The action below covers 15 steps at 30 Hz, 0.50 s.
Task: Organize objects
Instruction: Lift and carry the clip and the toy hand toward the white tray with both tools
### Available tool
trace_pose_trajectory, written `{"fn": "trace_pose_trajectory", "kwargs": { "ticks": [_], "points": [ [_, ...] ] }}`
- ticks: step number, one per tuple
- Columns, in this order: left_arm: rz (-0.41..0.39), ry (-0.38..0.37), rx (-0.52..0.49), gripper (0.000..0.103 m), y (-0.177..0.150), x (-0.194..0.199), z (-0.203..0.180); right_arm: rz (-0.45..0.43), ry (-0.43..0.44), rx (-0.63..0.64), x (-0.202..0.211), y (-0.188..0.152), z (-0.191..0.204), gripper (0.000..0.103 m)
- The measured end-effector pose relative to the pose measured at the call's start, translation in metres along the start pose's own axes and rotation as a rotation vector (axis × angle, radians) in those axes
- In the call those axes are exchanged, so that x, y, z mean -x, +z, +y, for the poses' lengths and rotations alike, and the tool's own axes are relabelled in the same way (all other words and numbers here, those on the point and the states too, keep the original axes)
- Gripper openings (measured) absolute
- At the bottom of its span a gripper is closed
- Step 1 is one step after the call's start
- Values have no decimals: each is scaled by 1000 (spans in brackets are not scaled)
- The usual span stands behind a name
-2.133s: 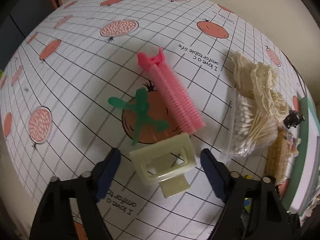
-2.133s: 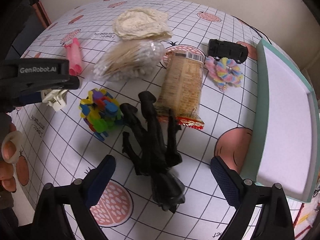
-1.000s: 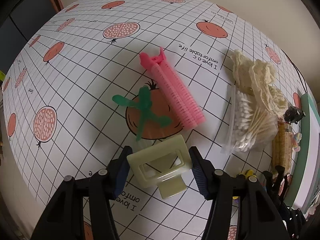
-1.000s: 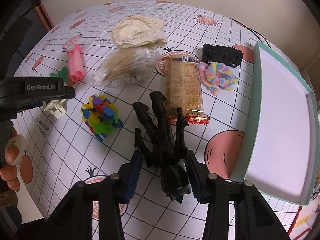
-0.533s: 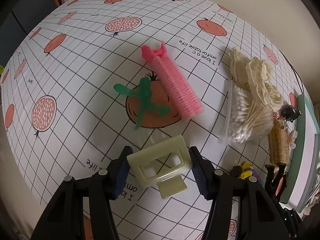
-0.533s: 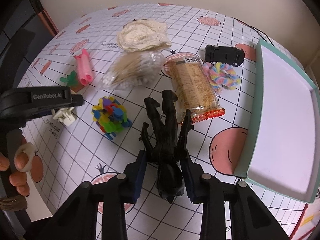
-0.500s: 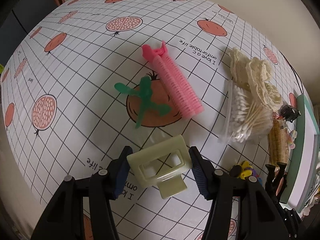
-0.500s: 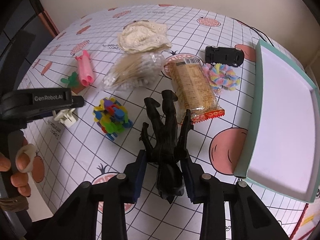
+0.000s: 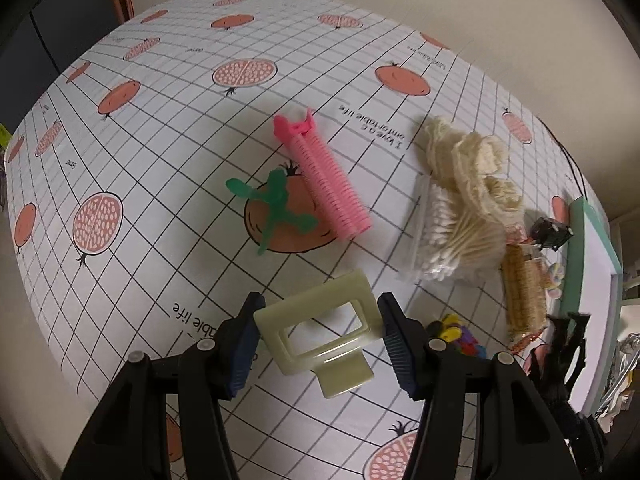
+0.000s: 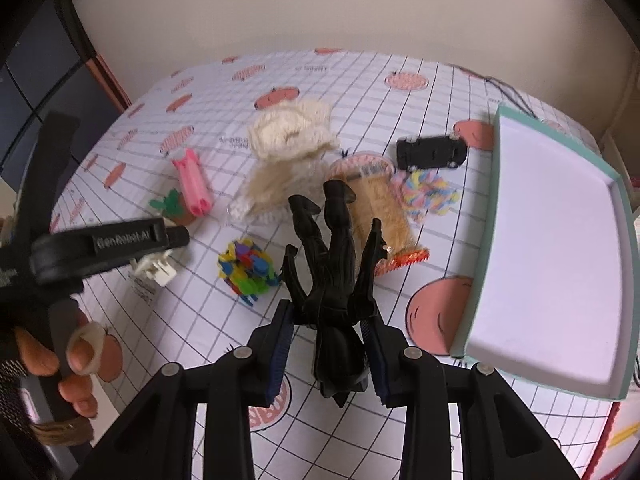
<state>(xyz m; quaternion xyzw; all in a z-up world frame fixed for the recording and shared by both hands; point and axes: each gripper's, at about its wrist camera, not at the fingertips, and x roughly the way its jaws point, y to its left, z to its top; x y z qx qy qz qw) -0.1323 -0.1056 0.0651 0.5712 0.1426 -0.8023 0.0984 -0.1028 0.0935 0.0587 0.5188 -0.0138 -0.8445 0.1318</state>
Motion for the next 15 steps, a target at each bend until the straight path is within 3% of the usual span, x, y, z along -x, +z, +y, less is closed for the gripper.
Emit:
{"fn": "trace_pose_trajectory", "kwargs": {
  "ticks": [1,15],
  "points": [
    [-9,2,-2,59,12,-18,-15,-15,8,-12,4,2,-2,37],
    [-111,-36,-75,59,2,-2,-61,-147,-5,-165,34,11,-57,37]
  ]
}}
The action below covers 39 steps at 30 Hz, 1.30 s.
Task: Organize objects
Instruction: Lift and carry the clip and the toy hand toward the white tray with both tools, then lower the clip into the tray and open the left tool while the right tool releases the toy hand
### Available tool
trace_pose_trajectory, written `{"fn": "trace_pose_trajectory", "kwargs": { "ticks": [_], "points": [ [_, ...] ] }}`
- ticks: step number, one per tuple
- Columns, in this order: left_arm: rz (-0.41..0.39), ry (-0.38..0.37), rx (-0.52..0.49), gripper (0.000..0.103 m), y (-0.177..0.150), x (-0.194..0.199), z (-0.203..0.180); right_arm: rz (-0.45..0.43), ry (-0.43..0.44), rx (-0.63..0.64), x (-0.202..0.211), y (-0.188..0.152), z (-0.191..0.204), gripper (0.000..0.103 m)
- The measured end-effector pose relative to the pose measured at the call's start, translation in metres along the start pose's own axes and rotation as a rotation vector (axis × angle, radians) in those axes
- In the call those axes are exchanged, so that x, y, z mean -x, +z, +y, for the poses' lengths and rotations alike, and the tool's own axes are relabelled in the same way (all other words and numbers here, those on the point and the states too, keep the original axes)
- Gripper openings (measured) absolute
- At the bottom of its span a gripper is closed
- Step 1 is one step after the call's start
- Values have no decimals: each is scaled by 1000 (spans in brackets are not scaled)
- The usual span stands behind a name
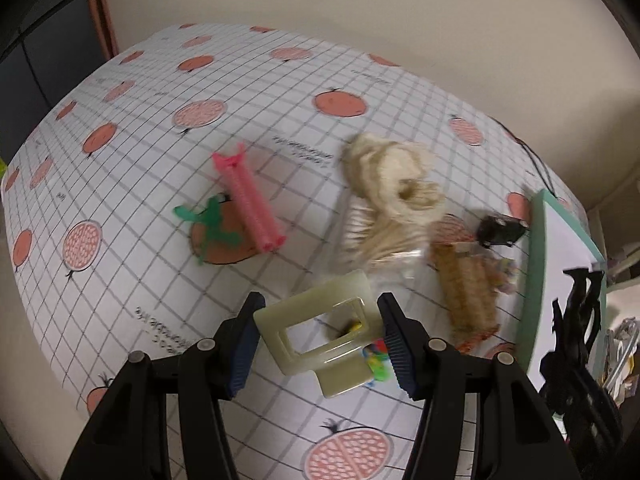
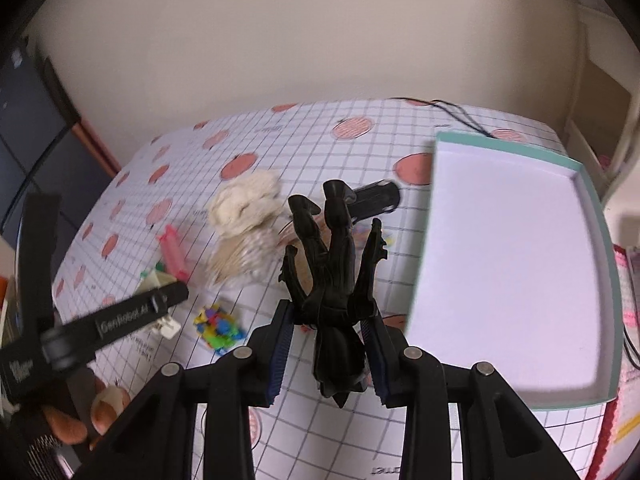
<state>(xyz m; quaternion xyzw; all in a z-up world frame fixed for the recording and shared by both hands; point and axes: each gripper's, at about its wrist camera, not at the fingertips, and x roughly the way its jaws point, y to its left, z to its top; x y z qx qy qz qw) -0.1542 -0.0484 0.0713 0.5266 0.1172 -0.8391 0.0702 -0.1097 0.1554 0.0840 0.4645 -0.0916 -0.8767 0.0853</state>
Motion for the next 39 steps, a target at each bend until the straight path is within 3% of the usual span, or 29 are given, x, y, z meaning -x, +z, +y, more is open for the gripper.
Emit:
{"fn": "trace_pose_trajectory", "kwargs": {
  "ticks": [17,22,26,29,39],
  "points": [
    [-181,-171,-202,59,14,29,-97,-104,-138,-89,16,18,-83,37],
    [-148,-246,-265,60,11,11,-134,-103,-173,-127,9,29,-103,37],
    [-147,-254,-321,60,8,-2,-158,-93,-181,-150,1,34,-115,37],
    [-132,-298,-330,60,10,-11,-174,-70,-236,-134,-10,41,-126,37],
    [-105,-336,-353,60,23,-46,-215,-53,-273,-135,-37,69,-159,37]
  ]
}}
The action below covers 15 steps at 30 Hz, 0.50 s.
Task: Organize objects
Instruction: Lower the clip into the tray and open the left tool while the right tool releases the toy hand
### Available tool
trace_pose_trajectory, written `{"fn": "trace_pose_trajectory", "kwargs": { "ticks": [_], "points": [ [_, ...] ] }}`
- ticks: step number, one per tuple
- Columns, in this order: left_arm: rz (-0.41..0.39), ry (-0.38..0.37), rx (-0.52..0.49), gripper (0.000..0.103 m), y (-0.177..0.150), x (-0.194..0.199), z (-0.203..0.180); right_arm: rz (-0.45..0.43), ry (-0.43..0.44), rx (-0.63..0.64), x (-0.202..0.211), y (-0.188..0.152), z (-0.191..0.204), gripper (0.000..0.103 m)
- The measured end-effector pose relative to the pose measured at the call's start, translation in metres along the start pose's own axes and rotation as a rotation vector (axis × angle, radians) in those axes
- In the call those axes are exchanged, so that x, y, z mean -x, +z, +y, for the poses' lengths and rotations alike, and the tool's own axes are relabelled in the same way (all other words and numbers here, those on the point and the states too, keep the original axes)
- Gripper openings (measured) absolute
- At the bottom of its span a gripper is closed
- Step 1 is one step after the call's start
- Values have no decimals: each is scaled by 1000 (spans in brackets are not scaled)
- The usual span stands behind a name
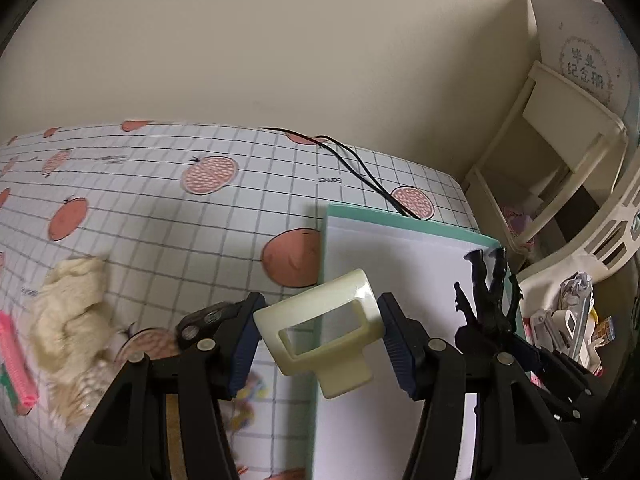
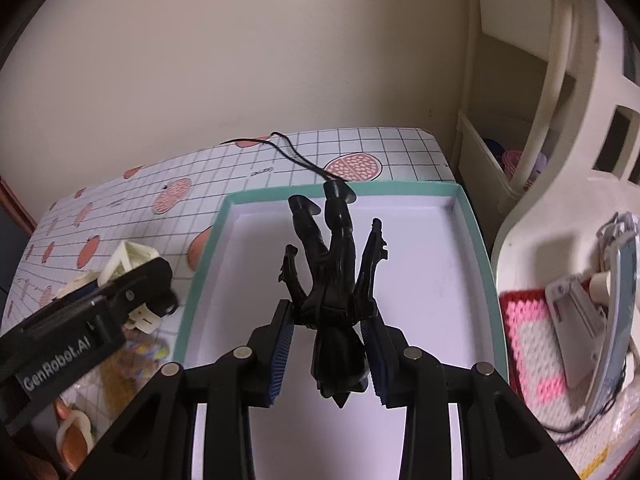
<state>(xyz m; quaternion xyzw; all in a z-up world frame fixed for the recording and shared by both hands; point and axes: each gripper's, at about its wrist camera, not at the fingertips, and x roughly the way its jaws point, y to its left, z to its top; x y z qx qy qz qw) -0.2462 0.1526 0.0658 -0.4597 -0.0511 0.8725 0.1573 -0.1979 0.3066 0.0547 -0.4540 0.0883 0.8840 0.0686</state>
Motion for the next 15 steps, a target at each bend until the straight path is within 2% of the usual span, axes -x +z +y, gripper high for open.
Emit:
{"fn": "trace_pose_trajectory", "kwargs": {
  "ticks": [6,15],
  "points": [
    [14,-22,-27,60,7,-27,-12,18,-24,-17,-25,13,-16,37],
    [29,-37,-93,60,11,-51,-31,33,-32,-70,-40,21,-41,37]
  ]
}}
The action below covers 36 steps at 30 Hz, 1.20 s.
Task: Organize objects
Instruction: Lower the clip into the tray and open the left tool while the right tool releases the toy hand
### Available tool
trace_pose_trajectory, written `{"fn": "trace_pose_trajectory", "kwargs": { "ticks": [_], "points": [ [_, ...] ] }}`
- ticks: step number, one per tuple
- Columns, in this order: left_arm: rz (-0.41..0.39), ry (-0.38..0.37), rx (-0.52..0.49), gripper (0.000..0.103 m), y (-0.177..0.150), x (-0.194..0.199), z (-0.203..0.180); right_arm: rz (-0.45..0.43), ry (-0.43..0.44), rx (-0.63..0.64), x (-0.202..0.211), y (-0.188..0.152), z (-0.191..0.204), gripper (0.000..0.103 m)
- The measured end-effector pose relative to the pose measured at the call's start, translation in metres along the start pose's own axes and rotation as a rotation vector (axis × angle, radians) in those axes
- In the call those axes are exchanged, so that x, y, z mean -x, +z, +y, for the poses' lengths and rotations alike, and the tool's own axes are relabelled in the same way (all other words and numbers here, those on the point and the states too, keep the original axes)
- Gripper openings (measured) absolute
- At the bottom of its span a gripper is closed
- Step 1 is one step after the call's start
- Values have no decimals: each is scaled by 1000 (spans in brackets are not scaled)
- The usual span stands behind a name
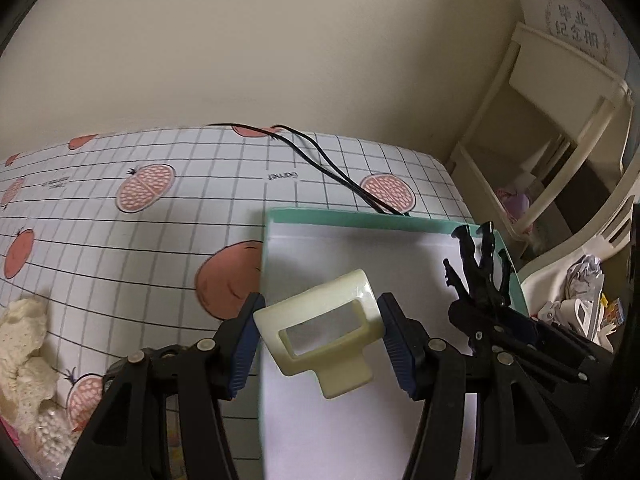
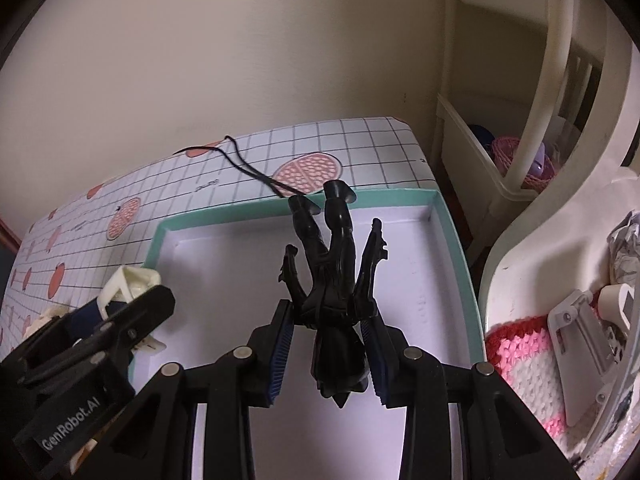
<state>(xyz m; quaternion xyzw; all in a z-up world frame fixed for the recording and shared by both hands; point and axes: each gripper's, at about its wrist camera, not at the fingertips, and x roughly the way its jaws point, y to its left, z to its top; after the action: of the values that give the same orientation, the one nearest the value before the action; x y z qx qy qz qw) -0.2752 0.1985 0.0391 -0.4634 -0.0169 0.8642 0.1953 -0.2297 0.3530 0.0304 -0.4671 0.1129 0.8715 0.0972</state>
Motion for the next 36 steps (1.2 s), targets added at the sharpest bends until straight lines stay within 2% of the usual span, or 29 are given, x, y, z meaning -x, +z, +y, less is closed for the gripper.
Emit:
{"fn": "trace_pose_trajectory", "kwargs": {
  "ticks": [3,10,21,36],
  "points": [
    [-9,25,-36,60,1,-2,-5,5,0,-6,-3,2,-4,37],
    [9,14,-52,60,-3,-5,-12,13,-1,-7,-4,2,-4,37],
    [26,15,-32,60,-6,-8,-9,33,-5,3,-7,1,-1,37],
    [28,-21,3,60,-1,2,-9,21,-20,24,4,2,0,37]
  ]
}}
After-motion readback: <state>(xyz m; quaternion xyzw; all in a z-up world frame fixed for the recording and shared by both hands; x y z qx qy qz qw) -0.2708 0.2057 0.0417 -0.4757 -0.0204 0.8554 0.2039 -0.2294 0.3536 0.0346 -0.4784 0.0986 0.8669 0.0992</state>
